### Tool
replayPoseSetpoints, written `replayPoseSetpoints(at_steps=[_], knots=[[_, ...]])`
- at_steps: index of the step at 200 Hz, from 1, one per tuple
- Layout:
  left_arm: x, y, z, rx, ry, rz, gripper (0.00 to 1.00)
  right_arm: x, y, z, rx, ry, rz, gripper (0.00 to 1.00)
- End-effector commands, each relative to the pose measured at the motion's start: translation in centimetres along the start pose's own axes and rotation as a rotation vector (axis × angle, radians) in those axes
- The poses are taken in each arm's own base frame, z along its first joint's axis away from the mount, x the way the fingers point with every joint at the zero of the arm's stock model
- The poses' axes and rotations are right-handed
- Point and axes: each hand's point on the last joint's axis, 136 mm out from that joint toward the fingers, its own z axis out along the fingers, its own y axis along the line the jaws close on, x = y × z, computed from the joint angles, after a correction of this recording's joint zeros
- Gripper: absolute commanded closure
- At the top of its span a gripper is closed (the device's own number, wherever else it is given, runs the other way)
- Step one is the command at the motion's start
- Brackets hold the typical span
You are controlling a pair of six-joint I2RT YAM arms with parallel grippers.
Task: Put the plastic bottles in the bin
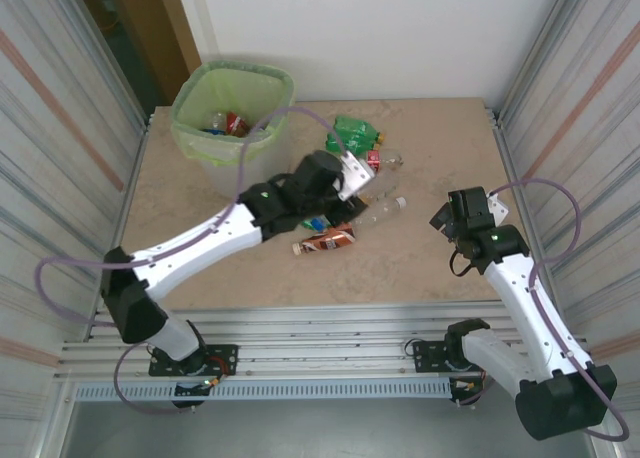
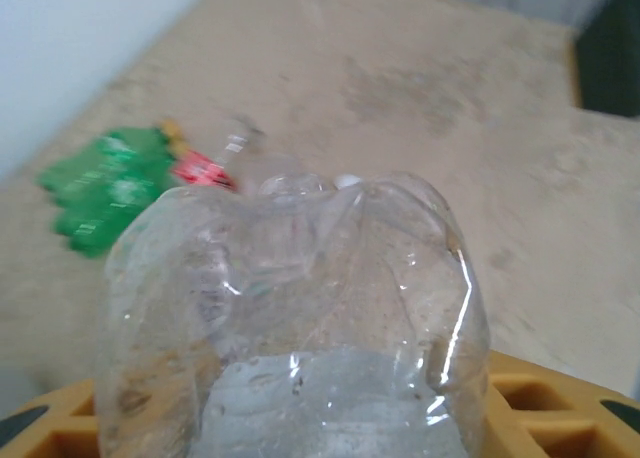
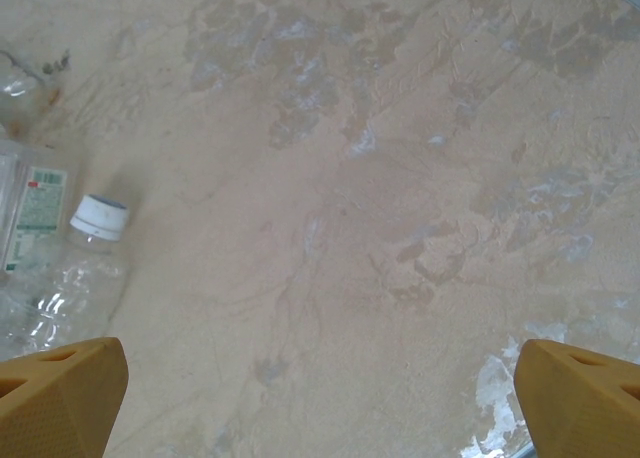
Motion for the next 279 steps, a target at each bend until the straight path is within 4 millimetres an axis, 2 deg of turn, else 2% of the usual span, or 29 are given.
replayPoseSetpoints(at_steps=[1,37,76,108,130,158,179,212,240,279], knots=[[-4.2,5.6,-4.2,-0.140,-0.148,0.002,0.53,0.3,-0.1,0.0,-0.018,0.004,-0.001,0.02],[-5.9,13.1,-7.2,-0.279,-0.235,-0.044,0.54,0.4,0.3,0.0,-0.030,0.010,0.003,0.02],[-6.4,20.7,-7.9,-0.402,-0.253,-0.084,0.54,0.6,1.1,0.0,-0.050,0.023,0.001,0.02],[-6.5,26.2,-8.1,-0.469,-0.259,-0.118,0.54,0.8,1.9,-0.1,-0.060,0.024,-0.009,0.02],[-5.7,29.6,-7.8,-0.491,-0.241,-0.139,0.54,1.2,2.5,-0.1,-0.061,0.026,-0.026,0.02],[-3.1,33.4,-6.9,-0.531,-0.166,-0.173,0.53,1.5,3.2,-0.2,-0.061,0.031,-0.045,0.02],[-0.9,35.6,-6.4,-0.568,-0.109,-0.179,0.53,1.7,4.0,-0.5,-0.082,0.032,-0.049,0.02],[2.2,37.8,-5.7,-0.592,-0.026,-0.186,0.50,2.7,4.7,0.4,-0.058,0.058,-0.071,0.02],[4.2,37.9,-4.2,-0.575,0.048,-0.164,0.47,3.0,5.0,0.6,-0.050,0.061,-0.080,0.02],[6.4,38.1,-2.9,-0.579,0.119,-0.172,0.35,3.3,5.3,0.4,-0.057,0.060,-0.091,0.02]])
